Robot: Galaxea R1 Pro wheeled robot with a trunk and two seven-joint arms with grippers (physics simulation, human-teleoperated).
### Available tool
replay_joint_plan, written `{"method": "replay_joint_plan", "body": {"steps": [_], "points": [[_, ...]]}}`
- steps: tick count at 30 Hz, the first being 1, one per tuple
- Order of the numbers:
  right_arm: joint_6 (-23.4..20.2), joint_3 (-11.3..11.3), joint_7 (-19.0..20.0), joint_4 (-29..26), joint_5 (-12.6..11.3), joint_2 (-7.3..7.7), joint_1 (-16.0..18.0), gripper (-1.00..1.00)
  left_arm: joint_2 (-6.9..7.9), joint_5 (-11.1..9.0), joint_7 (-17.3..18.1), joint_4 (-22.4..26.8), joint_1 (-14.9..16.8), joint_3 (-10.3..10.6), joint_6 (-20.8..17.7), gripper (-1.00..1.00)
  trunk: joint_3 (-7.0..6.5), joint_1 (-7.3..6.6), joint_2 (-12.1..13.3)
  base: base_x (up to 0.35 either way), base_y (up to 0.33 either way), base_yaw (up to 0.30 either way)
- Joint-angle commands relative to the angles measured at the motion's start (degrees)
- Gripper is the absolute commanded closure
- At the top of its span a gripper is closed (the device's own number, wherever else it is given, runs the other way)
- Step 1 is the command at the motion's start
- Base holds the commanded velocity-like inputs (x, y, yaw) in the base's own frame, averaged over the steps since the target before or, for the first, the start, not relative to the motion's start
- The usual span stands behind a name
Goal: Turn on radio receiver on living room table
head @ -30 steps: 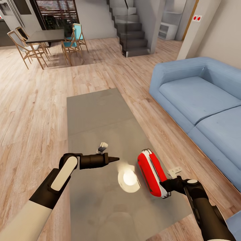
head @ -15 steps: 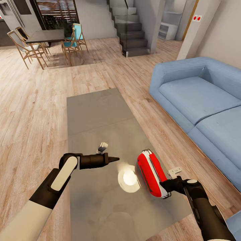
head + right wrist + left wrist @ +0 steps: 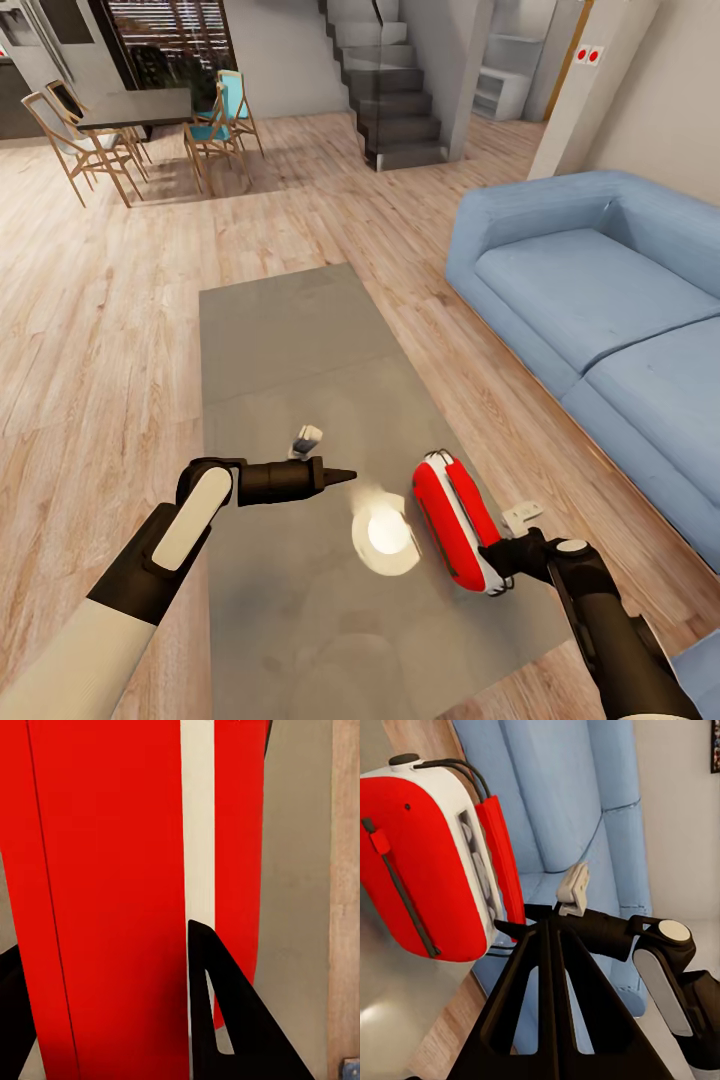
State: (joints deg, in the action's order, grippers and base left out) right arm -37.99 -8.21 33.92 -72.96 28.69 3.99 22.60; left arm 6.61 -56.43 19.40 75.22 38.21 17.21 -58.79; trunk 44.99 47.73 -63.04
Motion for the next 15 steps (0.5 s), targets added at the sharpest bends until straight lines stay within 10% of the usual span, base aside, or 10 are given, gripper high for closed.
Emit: {"method": "replay_joint_plan", "body": {"steps": [1, 15], "points": [[4.26, -0.07, -0.06, 1.89, -0.03, -0.02, -0.01, 1.00, -0.02, 0.01, 0.02, -0.05, 0.02, 0.02, 0.00, 1.00, 0.00, 0.02, 0.00, 0.000, 0.000, 0.000], [5.21, -0.14, -0.35, 4.02, -0.22, 0.05, -0.01, 1.00, -0.02, 0.01, 0.01, -0.03, 0.02, 0.07, 0.00, 1.00, 0.00, 0.02, 0.00, 0.000, 0.000, 0.000]]}}
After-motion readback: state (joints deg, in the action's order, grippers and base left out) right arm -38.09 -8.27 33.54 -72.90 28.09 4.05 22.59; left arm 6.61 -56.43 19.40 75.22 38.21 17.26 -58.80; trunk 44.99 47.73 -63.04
